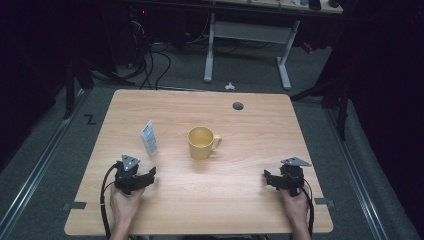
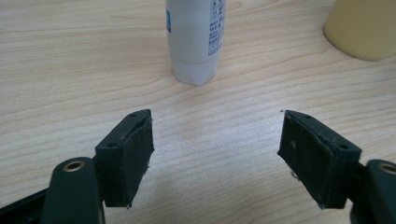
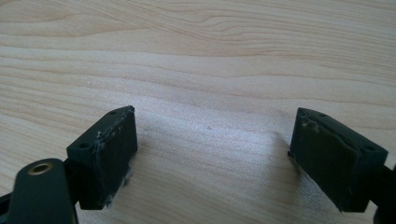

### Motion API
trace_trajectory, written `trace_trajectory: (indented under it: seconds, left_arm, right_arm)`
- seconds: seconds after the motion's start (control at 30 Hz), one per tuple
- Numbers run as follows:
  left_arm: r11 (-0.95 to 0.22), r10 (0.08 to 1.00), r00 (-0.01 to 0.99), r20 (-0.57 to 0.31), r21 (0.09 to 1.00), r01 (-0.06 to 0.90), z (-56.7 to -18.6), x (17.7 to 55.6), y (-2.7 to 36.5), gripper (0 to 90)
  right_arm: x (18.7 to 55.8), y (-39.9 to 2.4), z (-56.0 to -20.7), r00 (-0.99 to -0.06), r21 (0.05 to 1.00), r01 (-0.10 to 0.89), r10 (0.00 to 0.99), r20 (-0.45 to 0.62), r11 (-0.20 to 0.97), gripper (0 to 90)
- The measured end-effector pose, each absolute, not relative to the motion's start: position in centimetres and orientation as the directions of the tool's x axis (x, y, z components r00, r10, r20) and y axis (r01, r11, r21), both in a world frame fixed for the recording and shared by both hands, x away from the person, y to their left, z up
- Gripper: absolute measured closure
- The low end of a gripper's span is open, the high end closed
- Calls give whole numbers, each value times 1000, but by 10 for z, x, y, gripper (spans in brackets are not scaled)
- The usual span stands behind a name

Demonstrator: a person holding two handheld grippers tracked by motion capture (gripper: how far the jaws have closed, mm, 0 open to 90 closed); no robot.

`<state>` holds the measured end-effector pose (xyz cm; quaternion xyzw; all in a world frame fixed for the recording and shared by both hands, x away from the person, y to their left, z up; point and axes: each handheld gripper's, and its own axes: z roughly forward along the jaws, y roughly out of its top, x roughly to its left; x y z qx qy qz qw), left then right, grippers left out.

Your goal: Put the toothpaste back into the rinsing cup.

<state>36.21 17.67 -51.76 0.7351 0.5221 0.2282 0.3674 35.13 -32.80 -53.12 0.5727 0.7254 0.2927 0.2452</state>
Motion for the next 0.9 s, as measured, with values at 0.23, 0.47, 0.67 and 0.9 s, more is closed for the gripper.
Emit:
trace_trajectory:
  seconds: [0.23,0.47,0.67,0.9]
  left_arm:
    - [-174,934,353,-60,786,594,-511,366,178,256]
    - [-155,930,360,-75,808,568,-503,370,177,280]
    - [-147,933,351,-77,809,569,-498,376,178,281]
    - [-159,936,346,-72,788,594,-490,383,178,285]
  right_arm:
    - [351,-328,-531,-224,706,687,974,-20,173,148]
    - [351,-328,-531,-224,706,687,974,-21,173,148]
    - [351,-328,-531,-224,706,687,974,-20,173,148]
    - [351,-328,-531,-224,706,687,974,-20,173,148]
